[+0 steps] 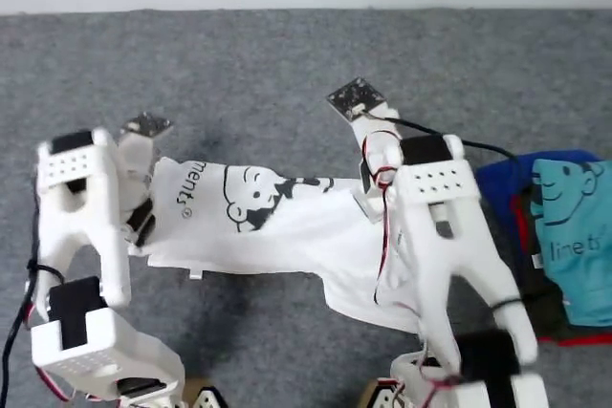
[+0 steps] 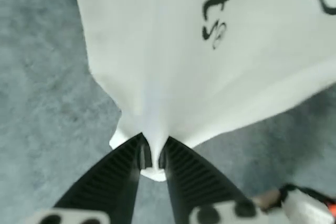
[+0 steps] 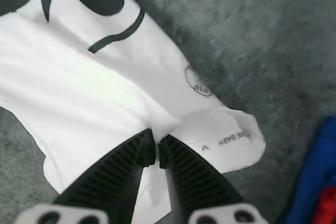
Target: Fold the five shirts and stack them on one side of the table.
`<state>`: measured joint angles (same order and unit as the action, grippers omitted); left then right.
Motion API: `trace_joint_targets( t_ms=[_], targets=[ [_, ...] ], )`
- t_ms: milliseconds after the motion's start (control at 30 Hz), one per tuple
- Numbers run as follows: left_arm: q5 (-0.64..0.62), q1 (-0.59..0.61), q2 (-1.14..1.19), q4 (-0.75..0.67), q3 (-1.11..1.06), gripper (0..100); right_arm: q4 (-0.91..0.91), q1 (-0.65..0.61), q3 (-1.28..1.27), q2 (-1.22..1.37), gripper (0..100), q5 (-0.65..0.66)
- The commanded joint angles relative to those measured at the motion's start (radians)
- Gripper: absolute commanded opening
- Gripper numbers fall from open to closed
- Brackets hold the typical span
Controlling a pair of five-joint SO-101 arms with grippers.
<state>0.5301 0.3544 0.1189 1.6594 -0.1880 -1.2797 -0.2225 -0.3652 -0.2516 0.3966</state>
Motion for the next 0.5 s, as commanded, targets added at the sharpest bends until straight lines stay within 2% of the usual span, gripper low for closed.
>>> trace_joint_targets(
  t_ms=[0, 300, 367, 467],
  targets=[
    [0.0, -0.002, -0.072, 0.095, 0.186, 1, 0.001, 0.001, 0.023, -0.189, 1.0, 0.0],
    [0.0, -0.118, -0.423, 0.091, 0.203, 1, -0.001, 0.004, 0.049, -0.492, 1.0, 0.0],
    [-0.003, -0.149, -0.499, 0.077, 0.203, 1, -0.016, 0.004, 0.103, -0.509, 1.0, -0.002],
    [-0.075, -0.164, -0.6, 0.046, 0.206, 1, -0.067, 0.004, 0.249, -0.51, 1.0, -0.041]
  ],
)
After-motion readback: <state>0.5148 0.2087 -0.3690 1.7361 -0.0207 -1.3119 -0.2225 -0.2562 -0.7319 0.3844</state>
